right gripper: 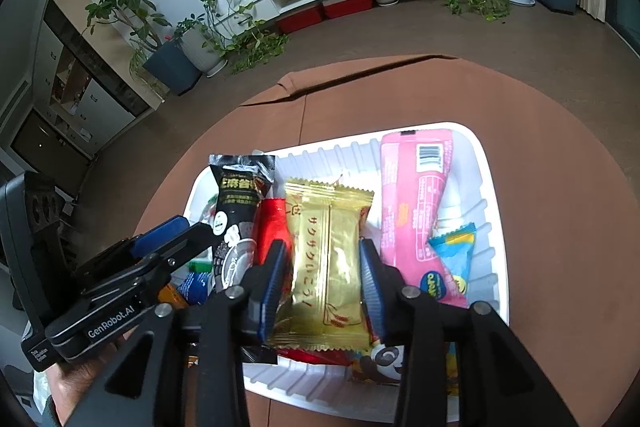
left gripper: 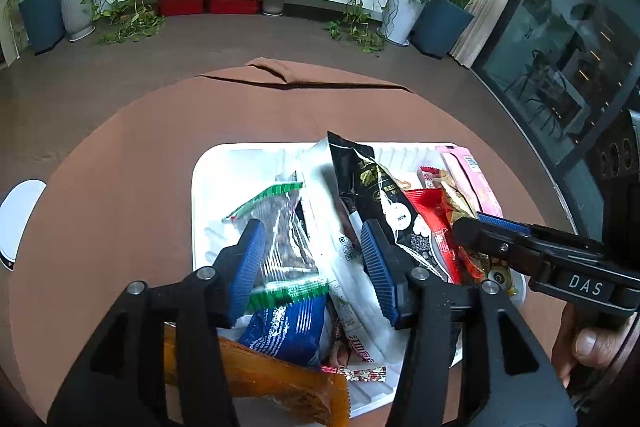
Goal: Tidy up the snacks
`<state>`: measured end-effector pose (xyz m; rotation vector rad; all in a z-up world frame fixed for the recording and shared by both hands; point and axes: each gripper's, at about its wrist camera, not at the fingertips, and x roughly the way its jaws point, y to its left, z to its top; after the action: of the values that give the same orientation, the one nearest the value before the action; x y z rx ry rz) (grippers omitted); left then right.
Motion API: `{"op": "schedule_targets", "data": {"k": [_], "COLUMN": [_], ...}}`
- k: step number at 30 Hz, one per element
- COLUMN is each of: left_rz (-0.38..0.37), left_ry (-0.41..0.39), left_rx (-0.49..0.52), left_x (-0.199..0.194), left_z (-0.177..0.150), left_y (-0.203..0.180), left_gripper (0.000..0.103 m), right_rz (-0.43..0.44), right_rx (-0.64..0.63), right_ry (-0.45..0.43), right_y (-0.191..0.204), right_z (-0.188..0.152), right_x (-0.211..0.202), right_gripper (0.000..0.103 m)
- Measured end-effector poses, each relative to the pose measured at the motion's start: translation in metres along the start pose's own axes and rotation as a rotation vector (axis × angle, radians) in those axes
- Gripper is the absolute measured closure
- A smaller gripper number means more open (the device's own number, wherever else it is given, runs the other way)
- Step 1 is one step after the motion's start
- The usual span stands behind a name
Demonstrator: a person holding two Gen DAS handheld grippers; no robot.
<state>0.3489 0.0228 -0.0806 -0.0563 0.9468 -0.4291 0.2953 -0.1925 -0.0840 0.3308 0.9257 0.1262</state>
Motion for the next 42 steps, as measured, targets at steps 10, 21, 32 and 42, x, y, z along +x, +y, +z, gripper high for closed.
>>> {"op": "schedule_targets", "data": {"k": [10,21,32,42], "left_rz": [-0.007,0.179,0.466,0.459], "left_ry": [-0.043,-0.206,-0.357,-0.259], "left_rx": [0.001,0.027,-0.068,-0.041], "left_x": [-0.028,-0.116,-0.223,-0.243], "left_z": [-0.008,-0.047,-0.130,-0.206], "left_y": [-0.008,-0.027,-0.063,-0.095], "left_gripper": [0.042,0.003,0.003,0.002], "right_rz": [-0.010,-0.088,-0.312,-0.231], "right_rx": [-0.013,-0.066,-0.277,-0.200], "right_ry": [-0.037,-0.339,-0.855,-0.623], "right_y": [0.008,0.032,0.075,0.060], "right_z": [-0.004,-0.030,-0.119,-0.159], "right_x": [-0.020,-0.114,-0.244,-0.263], "right_gripper": [0.044,0.004,0.000,0.000]}}
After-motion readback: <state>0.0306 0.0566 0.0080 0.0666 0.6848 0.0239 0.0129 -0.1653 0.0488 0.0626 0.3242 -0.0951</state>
